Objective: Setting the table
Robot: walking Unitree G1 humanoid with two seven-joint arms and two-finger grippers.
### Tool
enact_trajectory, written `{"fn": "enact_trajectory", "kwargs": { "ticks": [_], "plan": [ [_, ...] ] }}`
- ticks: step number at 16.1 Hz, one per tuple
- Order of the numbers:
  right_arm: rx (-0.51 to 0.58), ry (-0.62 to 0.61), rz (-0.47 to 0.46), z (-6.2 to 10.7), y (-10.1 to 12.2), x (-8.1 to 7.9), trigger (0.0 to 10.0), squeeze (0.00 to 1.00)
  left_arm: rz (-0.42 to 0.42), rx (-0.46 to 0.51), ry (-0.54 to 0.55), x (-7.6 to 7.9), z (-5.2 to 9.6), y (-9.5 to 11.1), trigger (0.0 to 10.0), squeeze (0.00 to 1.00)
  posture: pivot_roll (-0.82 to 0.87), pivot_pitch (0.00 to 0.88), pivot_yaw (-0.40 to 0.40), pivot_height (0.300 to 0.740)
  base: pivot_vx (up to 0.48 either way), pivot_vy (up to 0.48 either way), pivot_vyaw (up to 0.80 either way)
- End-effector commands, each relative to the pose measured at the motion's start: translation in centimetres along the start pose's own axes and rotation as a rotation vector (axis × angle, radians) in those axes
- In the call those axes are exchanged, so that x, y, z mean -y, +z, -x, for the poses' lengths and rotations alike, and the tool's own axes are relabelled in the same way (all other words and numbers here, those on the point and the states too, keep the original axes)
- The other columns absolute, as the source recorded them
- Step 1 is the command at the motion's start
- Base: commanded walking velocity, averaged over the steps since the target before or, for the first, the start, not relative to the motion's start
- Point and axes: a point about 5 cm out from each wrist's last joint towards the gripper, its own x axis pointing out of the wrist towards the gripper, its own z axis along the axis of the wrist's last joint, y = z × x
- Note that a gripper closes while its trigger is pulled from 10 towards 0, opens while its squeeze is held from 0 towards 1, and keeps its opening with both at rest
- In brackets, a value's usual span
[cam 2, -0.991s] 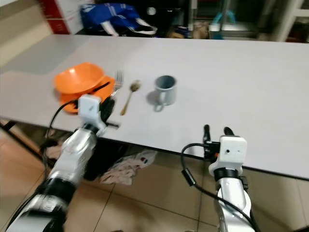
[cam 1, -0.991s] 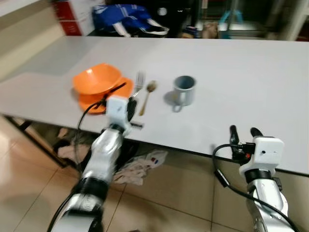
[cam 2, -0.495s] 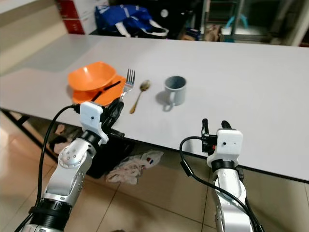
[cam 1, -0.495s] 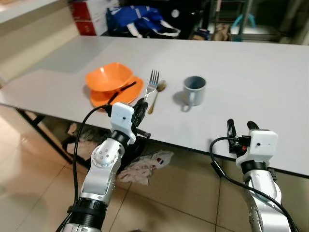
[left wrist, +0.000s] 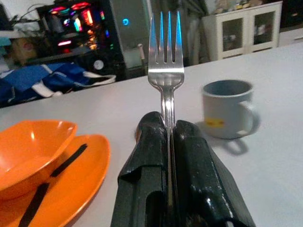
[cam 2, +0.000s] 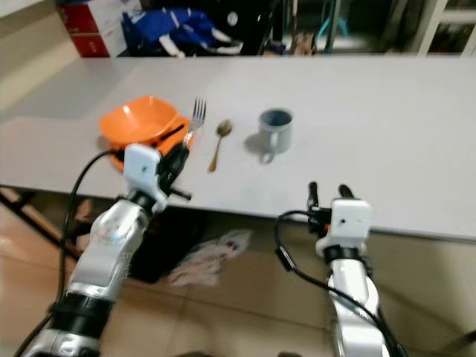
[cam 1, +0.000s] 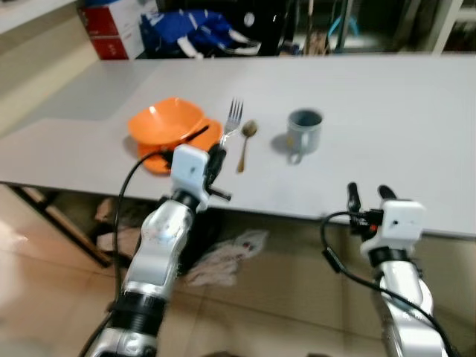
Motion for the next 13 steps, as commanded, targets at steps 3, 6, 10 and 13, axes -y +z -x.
{"fn": "enact_trajectory", "kwargs": {
  "ticks": [3,6,10,13],
  "plan": [
    [0.024,0.018,-0.006,-0.1,0.4,-0.8,10.0,0.00,-0.045,-0.023,-0.028,0.4,-1.4,0.4,10.0,0.00,-0.11,0.000,0.155,0.740,0.380,0.221,0.00],
    [0.024,0.018,-0.011,0.1,0.3,-1.0,10.0,0.00,-0.096,-0.048,-0.061,1.0,-2.6,0.3,10.0,0.00,-0.12,0.000,0.165,0.740,0.000,0.000,0.00],
    [0.026,0.013,-0.015,0.2,0.2,-1.2,10.0,0.00,-0.108,0.000,-0.100,1.8,-3.5,1.3,10.0,0.00,-0.12,0.000,0.172,0.740,0.228,0.000,0.00],
    [0.022,0.013,-0.018,0.3,0.1,-1.4,10.0,0.00,-0.101,-0.025,-0.107,2.1,-3.7,0.9,10.0,0.00,-0.13,0.000,0.177,0.740,0.454,0.000,0.00]
  ]
}}
